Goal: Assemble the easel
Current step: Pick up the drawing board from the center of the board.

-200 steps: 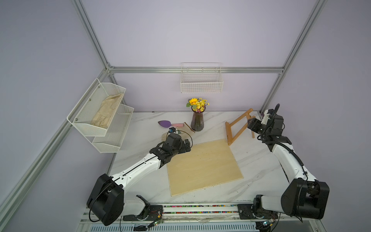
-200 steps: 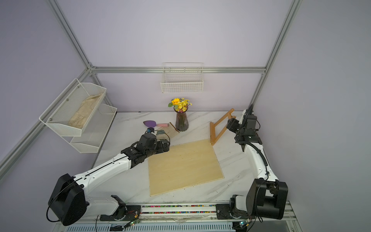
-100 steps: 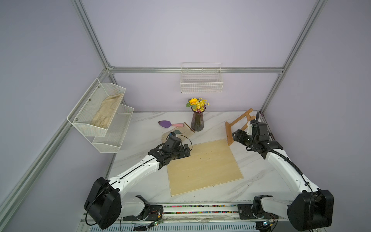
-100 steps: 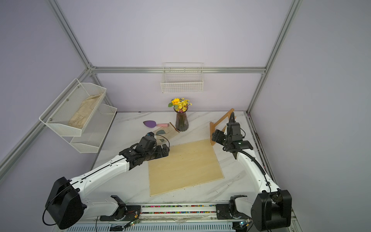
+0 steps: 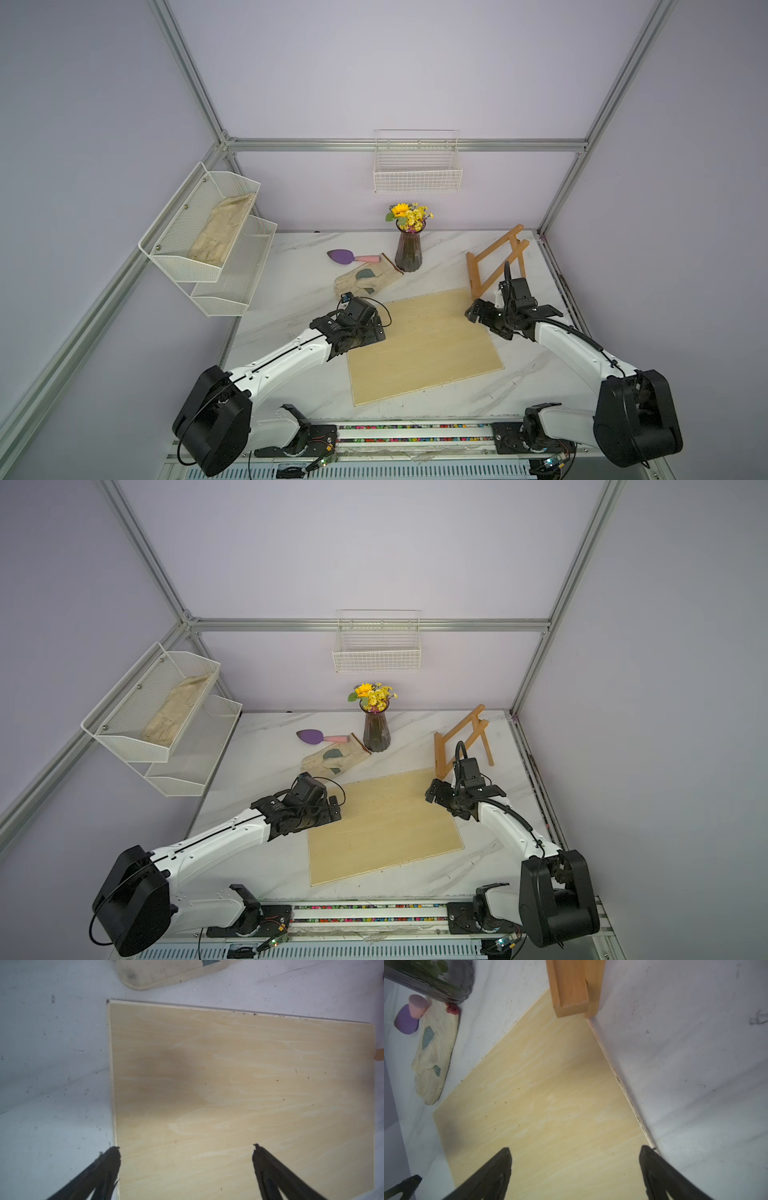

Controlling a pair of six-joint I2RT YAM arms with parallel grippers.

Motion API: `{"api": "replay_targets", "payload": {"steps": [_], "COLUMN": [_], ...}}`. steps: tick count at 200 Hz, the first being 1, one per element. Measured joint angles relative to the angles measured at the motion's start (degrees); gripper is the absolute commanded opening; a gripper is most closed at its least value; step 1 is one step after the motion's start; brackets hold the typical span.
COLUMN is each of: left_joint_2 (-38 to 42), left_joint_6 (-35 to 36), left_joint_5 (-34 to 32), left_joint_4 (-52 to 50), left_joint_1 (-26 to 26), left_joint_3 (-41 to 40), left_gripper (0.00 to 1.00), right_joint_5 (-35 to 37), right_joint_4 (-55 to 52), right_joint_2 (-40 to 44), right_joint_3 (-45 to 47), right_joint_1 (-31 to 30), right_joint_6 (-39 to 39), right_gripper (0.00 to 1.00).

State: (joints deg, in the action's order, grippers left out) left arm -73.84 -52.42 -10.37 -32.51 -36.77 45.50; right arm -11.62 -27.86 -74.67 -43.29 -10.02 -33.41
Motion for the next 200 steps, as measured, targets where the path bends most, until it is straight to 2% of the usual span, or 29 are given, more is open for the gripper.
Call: {"api": "replay_targets", "payload": {"steps": [71, 200], "left_joint_2": [-3.5, -4.8], "left_joint_6": [-4.4, -9.7], "left_joint_5": [-2.4, -1.2], "left_joint_4": [-1.4, 7.1], "left_joint_1": [0.4, 4.0], "left_joint_3": [-0.5, -7.6], "left_gripper": [1.00, 1.00], "right_joint_5": [2.6, 4.2], "right_joint_4": [2.0, 1.9], "right_joint_2": [-4.5, -8.2], "right_joint_3": [0.5, 0.5], "right_joint_1": [0.0, -0.2], "right_joint_6": [-1.3, -0.9], "right_gripper": [0.97, 0.97]}}
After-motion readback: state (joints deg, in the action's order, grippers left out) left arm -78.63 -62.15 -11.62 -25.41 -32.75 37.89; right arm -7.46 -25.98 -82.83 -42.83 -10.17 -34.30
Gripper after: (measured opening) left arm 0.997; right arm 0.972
